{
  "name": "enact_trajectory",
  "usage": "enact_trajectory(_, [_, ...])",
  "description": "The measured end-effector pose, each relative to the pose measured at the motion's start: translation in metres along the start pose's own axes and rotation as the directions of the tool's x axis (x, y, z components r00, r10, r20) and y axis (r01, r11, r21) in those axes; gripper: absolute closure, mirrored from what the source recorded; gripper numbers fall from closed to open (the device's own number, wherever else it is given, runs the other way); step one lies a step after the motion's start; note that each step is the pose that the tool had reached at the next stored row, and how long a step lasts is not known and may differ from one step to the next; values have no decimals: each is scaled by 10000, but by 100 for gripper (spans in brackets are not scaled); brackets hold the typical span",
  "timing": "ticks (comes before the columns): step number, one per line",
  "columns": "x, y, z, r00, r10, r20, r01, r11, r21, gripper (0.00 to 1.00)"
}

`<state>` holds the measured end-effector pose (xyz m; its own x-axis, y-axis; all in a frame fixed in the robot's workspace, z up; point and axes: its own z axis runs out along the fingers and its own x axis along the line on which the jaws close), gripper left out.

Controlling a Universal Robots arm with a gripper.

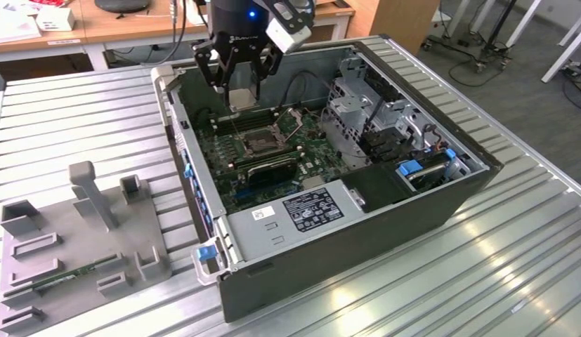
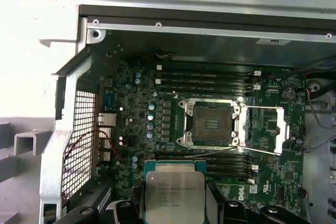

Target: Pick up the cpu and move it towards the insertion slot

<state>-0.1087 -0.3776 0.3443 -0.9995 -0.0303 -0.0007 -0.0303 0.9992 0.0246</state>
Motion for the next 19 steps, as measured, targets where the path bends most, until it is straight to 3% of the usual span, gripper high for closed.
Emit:
enact_trajectory(11, [0, 0, 8, 10000, 1, 0, -1, 10000, 0, 45])
enact_trajectory(19, [-15, -2, 90, 10000, 1, 0, -1, 10000, 1, 45])
